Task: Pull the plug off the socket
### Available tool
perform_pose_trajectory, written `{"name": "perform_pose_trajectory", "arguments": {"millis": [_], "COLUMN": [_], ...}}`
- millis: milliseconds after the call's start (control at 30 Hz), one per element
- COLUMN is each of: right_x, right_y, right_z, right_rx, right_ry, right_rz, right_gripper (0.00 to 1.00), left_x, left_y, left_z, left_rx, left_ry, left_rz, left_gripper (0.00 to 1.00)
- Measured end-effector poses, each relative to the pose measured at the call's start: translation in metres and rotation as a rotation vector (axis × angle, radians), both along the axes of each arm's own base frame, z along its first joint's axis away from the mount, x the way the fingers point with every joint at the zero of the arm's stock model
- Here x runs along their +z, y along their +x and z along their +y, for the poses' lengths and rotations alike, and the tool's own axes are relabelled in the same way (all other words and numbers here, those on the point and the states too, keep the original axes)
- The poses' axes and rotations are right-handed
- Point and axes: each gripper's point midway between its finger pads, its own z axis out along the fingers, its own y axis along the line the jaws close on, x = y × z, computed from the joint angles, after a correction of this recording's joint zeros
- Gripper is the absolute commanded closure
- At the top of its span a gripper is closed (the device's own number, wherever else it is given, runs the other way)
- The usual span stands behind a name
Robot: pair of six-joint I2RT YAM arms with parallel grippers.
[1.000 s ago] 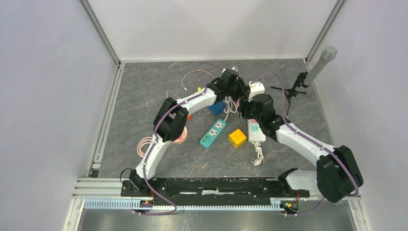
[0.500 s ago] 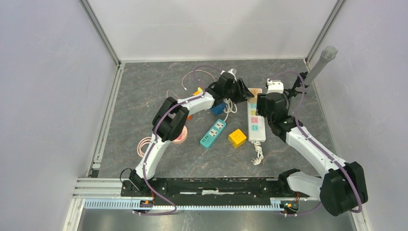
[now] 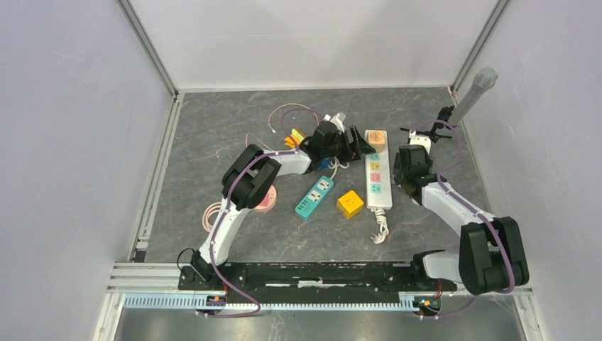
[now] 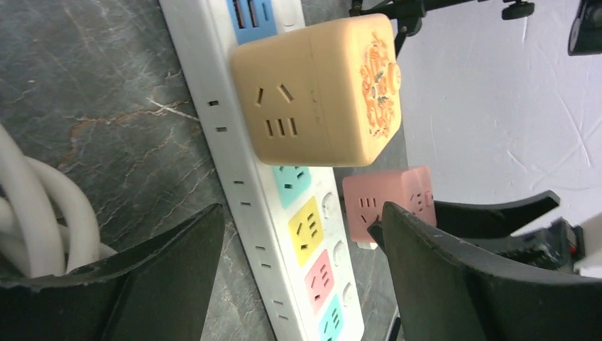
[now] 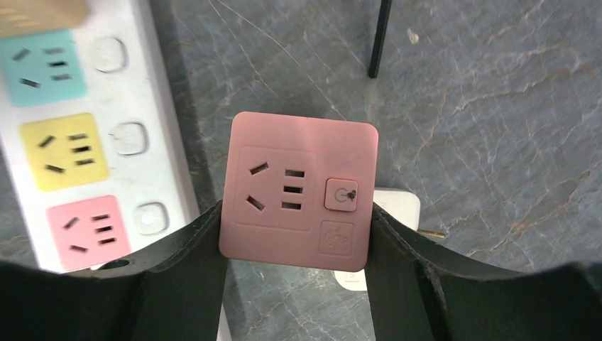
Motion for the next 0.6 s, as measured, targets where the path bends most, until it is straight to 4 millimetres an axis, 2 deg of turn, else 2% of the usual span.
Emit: {"name": "perform_pose_trajectory", "arguments": {"millis": [67, 267, 467, 600], "right_x": [-0.008, -0.008, -0.008, -0.008], "right_y": [-0.003, 0.001, 0.002, 0.002], "right_z": [-0.005, -0.013, -0.014, -0.013], "right_rx": [-0.021, -0.058, -0.065, -0.055], "right_ry": [0.006, 0.016, 0.012, 0.017], "right_rz": [0.021, 0.006, 0.0, 0.0], "right_gripper": [0.64, 0.36, 0.19, 0.13], "left_x": [0.003, 0.008, 0.011, 0.01], "left_y": [-0.004, -0.007, -0.008, -0.012], "left_z": [-0.002, -0.004, -0.006, -0.005], "left_rx": [-0.022, -0.047, -0.055, -0.066], "left_ry": [-0.02, -0.058, -0.061, -0.046], "left_rz": [-0.011, -0.041, -0.066, -0.088], "left_gripper": [0.12, 0.11, 0.11, 0.11]}}
